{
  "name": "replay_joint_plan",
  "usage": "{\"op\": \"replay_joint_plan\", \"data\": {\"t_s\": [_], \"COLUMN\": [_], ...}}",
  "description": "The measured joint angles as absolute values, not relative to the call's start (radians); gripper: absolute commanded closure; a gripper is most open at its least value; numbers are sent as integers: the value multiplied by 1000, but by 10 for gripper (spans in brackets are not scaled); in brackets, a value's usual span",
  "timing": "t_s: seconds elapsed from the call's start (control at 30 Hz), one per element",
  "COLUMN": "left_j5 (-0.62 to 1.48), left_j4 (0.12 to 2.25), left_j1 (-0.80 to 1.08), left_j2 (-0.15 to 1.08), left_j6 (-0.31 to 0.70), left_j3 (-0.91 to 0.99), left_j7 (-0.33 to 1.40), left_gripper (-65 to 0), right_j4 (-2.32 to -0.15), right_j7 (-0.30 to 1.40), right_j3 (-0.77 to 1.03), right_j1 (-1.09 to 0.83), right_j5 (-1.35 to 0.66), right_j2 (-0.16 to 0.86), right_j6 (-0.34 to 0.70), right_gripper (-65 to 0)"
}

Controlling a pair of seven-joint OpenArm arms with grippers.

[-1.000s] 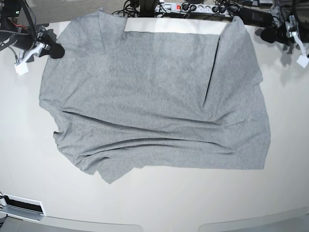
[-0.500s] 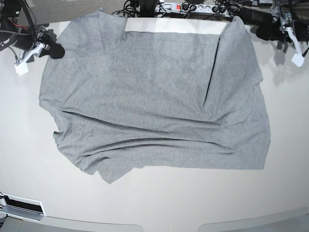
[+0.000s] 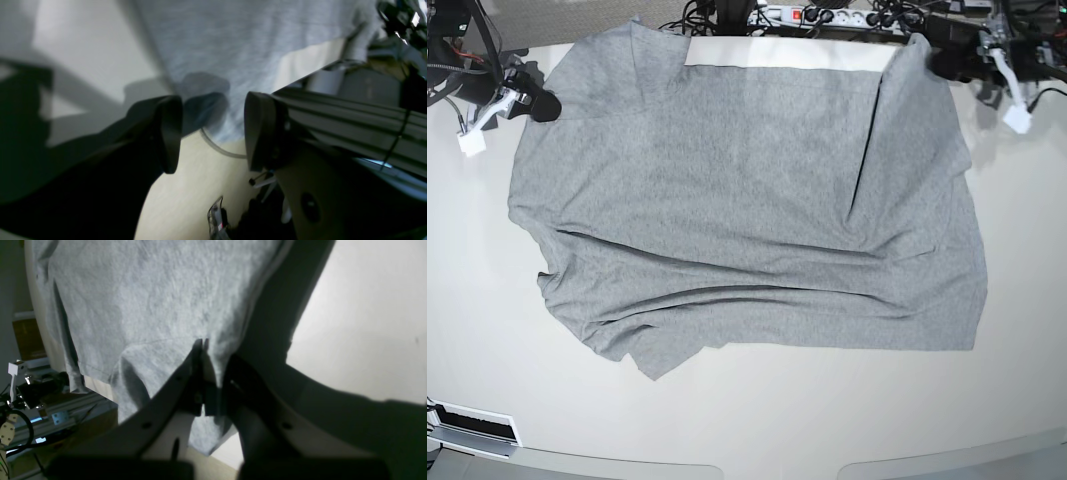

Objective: Layout the t-shirt on the table in an organized manner, then fold the t-shirt properly
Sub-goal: 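Grasp the collar-end corners of the grey t-shirt with both grippers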

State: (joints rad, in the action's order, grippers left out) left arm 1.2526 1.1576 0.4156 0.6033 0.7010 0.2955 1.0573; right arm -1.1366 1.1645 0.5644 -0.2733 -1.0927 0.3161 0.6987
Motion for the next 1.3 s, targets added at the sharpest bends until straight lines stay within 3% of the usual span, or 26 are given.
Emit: {"op": "replay_joint_plan", "data": {"t_s": [0.3,0.33,0.43,0.67,0.93,1.03,1.3], "left_j5": [1217,1206,1149,1201,1469,1474,1491], "left_j4": [1163,1163,1163,1155,1171,1176,1223], "left_j1": [396,387,357,293,286,283,284], "left_j2": [553,541,528,583,647,669,762], "left_j6": [721,720,715,692,693,693,693], "left_j3": [200,199,194,265,393,395,394], "left_j7": [982,979,987,1114,1298,1375,1395], "left_gripper": [-298,-251,0,0,0,0,0], "right_j4": [-1137,-1137,-1137,-1141,-1294,-1331,-1348], "right_j7": [1168,1168,1168,1196,1243,1243,1258], "right_j3": [564,564,564,564,559,559,558], "right_j1": [-274,-274,-273,-274,-279,-280,-285], "right_j5": [-1093,-1093,-1093,-1092,-1088,-1084,-1102], "right_j2": [316,316,316,348,358,358,406], "right_j6": [699,699,699,696,696,696,700], "right_gripper": [0,0,0,0,0,0,0]}}
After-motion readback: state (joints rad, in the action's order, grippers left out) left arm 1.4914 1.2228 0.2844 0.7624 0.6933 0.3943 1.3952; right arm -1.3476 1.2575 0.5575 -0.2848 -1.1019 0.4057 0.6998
